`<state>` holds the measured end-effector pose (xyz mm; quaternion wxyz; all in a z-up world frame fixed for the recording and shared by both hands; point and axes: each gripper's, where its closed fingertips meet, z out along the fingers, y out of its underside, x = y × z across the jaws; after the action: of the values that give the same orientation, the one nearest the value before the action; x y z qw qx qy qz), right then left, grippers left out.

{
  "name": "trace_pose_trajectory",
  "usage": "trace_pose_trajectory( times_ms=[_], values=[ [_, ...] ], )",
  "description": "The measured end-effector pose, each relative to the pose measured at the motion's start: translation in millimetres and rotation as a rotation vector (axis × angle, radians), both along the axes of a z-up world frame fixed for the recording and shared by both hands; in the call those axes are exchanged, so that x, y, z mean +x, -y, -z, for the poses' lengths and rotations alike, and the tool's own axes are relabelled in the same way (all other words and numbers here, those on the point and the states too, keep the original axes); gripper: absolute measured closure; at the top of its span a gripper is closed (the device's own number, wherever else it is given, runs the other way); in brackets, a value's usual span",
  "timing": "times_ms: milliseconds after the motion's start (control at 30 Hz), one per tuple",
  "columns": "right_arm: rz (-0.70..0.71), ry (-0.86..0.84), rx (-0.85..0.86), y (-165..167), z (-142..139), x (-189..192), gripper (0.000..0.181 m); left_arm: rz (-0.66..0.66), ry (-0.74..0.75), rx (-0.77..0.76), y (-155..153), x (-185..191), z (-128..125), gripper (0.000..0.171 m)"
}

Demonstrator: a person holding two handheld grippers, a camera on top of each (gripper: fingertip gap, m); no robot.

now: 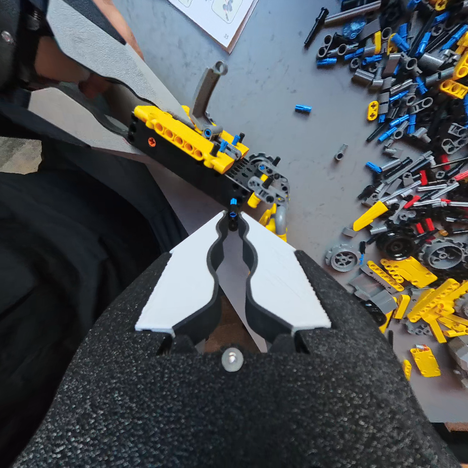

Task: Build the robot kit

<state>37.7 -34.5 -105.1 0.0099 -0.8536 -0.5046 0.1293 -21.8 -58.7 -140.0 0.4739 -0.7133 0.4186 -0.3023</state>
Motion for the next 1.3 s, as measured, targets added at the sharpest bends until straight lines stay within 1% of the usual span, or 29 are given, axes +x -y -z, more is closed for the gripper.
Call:
trace_pose_trajectory(
  times_ms=[133, 233, 300, 400, 500, 633, 700, 833, 867, 900, 967, 1067, 1133, 1200, 1233, 1300],
  values=[
    [0.010, -0.008, -0.007, -2, -1, 0, 0.174, 0.022, 0.039, -0.095, -1, -1, -1, 0.142],
    [0.007, -0.007, 0.000, -8, -4, -1, 0.174, 0.034, 0.122, -0.202, -3, -3, -2, 0.141],
    [0.003, -0.004, 0.021, -15, -5, -2, 0.174, 0.019, 0.154, -0.235, -7, -7, -2, 0.142],
    [0.003, -0.036, 0.017, -17, -4, -8, 0.174, 0.020, 0.118, -0.200, -9, -8, 0, 0.141],
    [0.005, -0.036, 0.013, -19, -1, -6, 0.174, 0.052, 0.107, -0.179, -6, -5, -1, 0.136],
    [0.014, -0.038, -0.001, -21, 1, -6, 0.174, 0.087, 0.007, -0.053, -2, 1, 3, 0.132],
    [0.012, -0.029, 0.013, -23, 1, -5, 0.174, 0.082, -0.021, -0.013, -2, 1, 4, 0.133],
    [0.013, -0.051, -0.009, -22, 2, -5, 0.174, 0.053, -0.042, 0.035, 3, -3, 2, 0.119],
    [0.008, -0.053, -0.015, -22, 2, -5, 0.174, 0.055, -0.037, 0.040, 7, -5, 0, 0.120],
    [0.000, -0.051, -0.017, -21, 4, -5, 0.174, 0.072, -0.031, 0.039, 11, -6, -1, 0.134],
    [-0.011, -0.053, -0.018, -21, 5, -5, 0.174, 0.076, -0.014, 0.030, 11, -6, 0, 0.139],
    [-0.019, -0.042, 0.018, -27, 6, -7, 0.174, 0.093, 0.007, -0.054, 9, -1, 1, 0.138],
    [-0.018, -0.044, 0.022, -30, 5, -8, 0.175, 0.118, 0.069, -0.146, 13, 2, -1, 0.138],
    [-0.019, -0.049, 0.007, -29, 4, -9, 0.174, 0.118, 0.129, -0.219, 14, -3, -2, 0.138],
    [-0.016, -0.055, -0.002, -28, 4, -10, 0.174, 0.099, 0.124, -0.232, 12, -8, 0, 0.137],
    [-0.016, -0.064, -0.008, -28, 5, -10, 0.174, 0.051, 0.107, -0.206, 9, -18, 0, 0.124]
  ],
)
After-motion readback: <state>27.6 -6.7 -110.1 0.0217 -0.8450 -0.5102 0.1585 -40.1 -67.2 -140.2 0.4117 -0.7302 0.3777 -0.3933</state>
